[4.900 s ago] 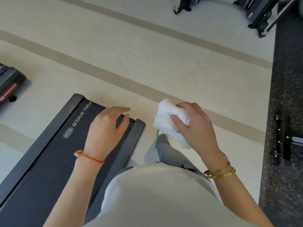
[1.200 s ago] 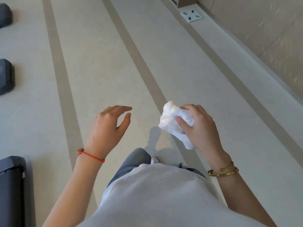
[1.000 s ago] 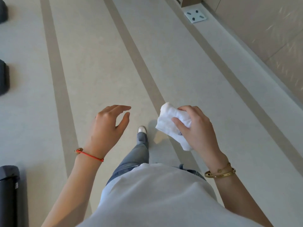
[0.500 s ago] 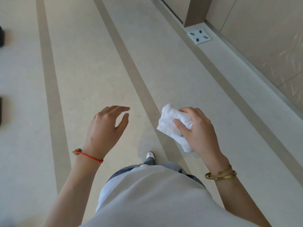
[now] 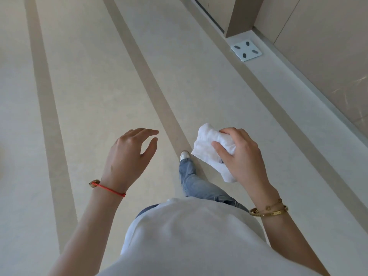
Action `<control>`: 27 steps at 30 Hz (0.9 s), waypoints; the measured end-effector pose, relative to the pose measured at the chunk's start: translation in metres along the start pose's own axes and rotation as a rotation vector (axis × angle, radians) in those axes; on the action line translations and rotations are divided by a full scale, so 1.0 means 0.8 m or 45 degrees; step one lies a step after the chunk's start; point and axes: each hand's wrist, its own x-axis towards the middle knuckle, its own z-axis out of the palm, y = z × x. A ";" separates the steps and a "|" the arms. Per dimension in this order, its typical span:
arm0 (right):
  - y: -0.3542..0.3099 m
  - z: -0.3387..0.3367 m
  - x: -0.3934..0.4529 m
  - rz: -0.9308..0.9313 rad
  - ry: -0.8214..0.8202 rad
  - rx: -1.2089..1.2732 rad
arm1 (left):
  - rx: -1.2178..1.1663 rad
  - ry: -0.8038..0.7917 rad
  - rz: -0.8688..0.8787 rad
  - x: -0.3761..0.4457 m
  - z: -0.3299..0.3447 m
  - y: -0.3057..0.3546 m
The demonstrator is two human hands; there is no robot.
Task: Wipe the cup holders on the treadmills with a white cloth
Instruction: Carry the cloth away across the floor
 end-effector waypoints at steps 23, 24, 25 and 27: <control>-0.070 0.093 0.693 -0.058 -0.077 -0.008 | 0.013 0.054 -0.036 0.663 0.007 -0.185; -0.073 0.100 0.725 -0.056 -0.073 -0.014 | 0.016 0.057 -0.027 0.696 0.007 -0.197; -0.076 0.106 0.756 -0.049 -0.065 -0.018 | 0.019 0.059 -0.015 0.728 0.006 -0.208; -0.085 0.116 0.822 -0.030 -0.034 -0.005 | 0.025 0.056 0.014 0.795 0.003 -0.230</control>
